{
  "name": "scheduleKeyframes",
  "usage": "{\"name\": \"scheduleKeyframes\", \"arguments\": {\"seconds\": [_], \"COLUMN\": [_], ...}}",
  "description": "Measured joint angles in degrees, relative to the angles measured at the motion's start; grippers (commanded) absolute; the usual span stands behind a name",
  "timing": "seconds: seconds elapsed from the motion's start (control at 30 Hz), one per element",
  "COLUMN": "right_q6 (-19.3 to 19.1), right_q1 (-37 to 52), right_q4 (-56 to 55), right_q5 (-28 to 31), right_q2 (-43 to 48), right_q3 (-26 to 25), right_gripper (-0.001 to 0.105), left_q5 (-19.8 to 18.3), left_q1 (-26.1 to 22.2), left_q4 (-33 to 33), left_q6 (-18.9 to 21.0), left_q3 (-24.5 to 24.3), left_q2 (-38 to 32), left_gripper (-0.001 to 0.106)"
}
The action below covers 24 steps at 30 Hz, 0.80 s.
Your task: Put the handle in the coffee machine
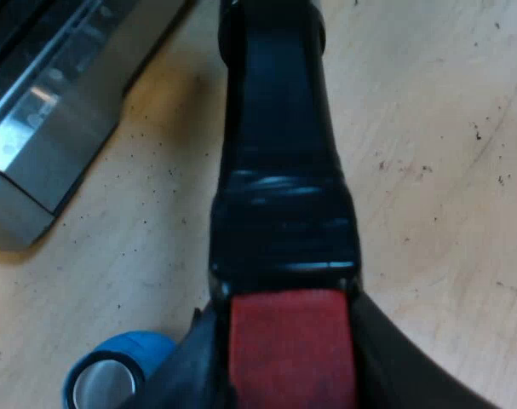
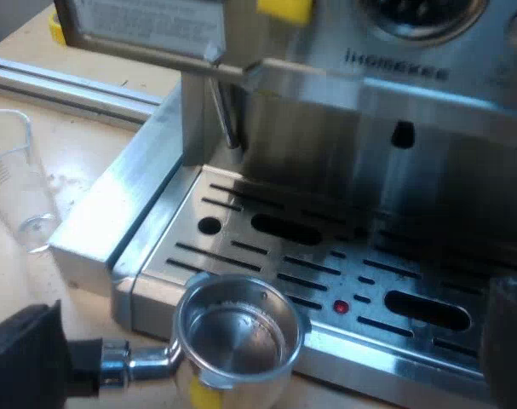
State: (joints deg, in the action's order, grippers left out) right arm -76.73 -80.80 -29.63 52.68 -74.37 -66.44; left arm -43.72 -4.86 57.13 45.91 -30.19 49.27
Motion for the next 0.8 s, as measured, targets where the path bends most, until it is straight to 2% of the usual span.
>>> {"name": "scheduleKeyframes", "arguments": {"seconds": [0.17,0.3,0.4,0.57,0.8], "right_q6": [0.0,-0.1,-0.1,-0.1,-0.4], "right_q1": [-0.6,-2.1,-3.6,-4.7,-4.7], "right_q4": [6.4,10.0,10.6,13.5,22.3], "right_q5": [6.0,9.9,12.2,15.5,18.2], "right_q2": [-4.2,-5.7,-7.3,-11.3,-16.5], "right_q3": [0.2,0.2,0.2,0.2,0.2], "right_gripper": [0.104,0.104,0.104,0.104,0.104], "left_q5": [-0.2,-2.4,-5.8,-5.5,-6.9], "left_q1": [0.0,-0.8,-4.1,-5.9,-5.9], "left_q4": [-0.2,-0.4,-1.9,-3.0,-3.4], "left_q6": [-2.4,-4.5,-7.1,-11.5,-13.1], "left_q3": [-0.9,-2.5,-4.6,-5.1,-5.3], "left_q2": [2.5,4.2,8.7,13.8,16.2], "left_gripper": [0.0,0.0,0.0,0.0,0.0]}}
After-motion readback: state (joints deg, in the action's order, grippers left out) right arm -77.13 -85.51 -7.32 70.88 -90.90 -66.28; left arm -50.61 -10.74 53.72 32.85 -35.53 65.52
